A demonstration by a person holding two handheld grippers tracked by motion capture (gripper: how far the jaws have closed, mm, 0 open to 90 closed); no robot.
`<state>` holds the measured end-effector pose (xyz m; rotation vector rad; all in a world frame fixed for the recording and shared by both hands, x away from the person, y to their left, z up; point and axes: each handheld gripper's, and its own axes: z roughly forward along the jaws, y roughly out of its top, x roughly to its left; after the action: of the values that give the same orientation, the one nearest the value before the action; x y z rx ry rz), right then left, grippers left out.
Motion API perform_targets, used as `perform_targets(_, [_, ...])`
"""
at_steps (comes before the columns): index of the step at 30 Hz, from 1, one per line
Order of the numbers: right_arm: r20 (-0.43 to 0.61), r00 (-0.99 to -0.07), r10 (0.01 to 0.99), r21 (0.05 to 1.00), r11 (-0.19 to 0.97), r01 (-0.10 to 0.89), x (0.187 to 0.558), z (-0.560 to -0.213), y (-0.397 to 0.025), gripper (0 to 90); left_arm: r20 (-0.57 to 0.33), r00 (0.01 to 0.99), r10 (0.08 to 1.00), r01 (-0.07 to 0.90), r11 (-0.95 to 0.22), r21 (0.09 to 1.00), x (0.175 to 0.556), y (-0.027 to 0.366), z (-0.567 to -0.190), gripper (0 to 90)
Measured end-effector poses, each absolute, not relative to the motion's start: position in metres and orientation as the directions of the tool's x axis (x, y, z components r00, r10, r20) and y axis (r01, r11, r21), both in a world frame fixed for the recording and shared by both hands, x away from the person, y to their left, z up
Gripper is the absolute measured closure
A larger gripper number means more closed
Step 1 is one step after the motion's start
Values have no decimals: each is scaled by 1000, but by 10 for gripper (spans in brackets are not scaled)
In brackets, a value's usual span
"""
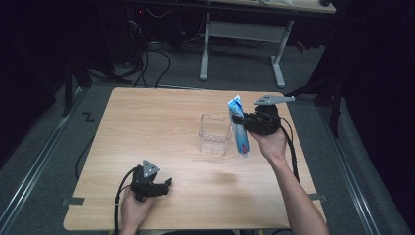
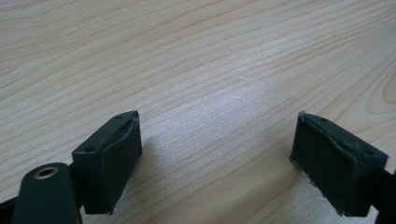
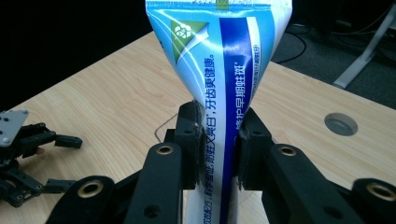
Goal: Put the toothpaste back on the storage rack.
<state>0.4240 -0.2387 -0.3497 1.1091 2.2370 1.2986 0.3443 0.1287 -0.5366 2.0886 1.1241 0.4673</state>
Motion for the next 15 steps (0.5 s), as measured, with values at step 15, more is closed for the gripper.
perform_targets(15, [91,-676,731,849,298,437,428,-345,-220,740,-16,557,831,574,-371,730,344,129,-537,162])
